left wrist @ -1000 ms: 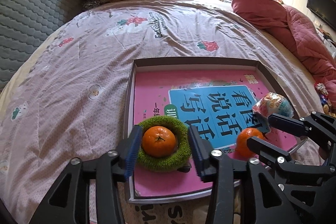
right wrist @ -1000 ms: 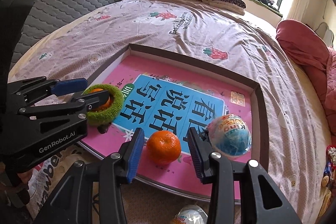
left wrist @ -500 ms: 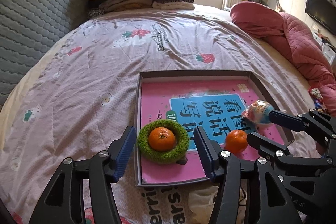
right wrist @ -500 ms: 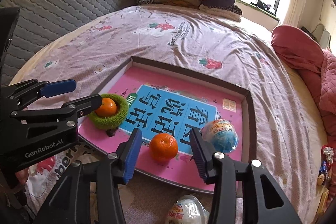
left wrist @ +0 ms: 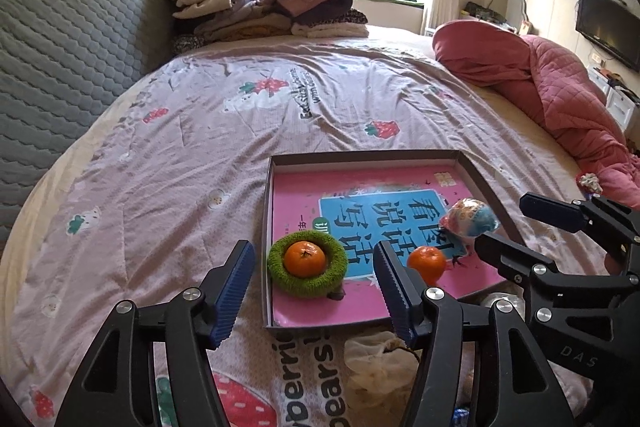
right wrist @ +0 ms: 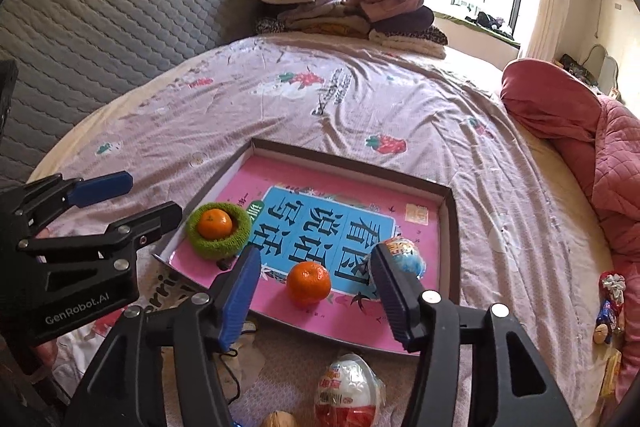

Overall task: Organize objects
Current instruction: 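Open both tools and withdraw them from the tray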

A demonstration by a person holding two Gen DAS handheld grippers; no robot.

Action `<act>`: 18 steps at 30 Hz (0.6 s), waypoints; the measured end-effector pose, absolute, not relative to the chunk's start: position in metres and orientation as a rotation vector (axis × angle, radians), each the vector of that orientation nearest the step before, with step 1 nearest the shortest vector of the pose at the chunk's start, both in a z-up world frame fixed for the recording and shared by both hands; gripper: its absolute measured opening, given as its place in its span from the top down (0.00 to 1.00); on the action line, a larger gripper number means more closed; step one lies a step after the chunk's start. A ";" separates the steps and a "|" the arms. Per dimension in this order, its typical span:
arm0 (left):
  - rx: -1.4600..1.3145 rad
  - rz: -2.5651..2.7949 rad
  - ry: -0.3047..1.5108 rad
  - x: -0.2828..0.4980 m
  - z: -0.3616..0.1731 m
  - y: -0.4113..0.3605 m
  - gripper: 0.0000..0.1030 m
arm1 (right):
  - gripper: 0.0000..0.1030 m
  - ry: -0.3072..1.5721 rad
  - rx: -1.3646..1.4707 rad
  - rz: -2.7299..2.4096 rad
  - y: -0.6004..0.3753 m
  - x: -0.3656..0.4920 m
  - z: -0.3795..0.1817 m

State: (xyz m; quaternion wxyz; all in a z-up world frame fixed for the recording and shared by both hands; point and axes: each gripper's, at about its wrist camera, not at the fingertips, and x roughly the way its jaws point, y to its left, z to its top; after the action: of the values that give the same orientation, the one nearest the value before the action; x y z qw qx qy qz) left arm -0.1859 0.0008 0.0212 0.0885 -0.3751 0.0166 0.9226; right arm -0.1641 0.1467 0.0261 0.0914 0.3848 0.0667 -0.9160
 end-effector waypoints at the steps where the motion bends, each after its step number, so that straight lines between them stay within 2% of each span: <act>1: -1.108 2.746 0.047 -0.183 0.025 0.000 0.38 | 0.44 0.196 1.134 -2.725 0.147 -0.162 0.030; 15: -0.989 2.807 0.047 -0.144 0.074 -0.002 0.38 | 0.40 0.186 0.974 -2.799 0.154 -0.125 0.082; 18: -0.971 2.805 0.040 -0.136 0.083 -0.002 0.31 | 0.39 0.175 0.938 -2.811 0.156 -0.117 0.093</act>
State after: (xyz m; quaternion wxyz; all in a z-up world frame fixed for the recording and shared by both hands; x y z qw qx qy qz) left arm -0.1362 -0.0015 0.0830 0.0863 -0.3258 0.0134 0.9414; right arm -0.1171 0.1556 0.0931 0.0863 0.3147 0.0587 -0.9434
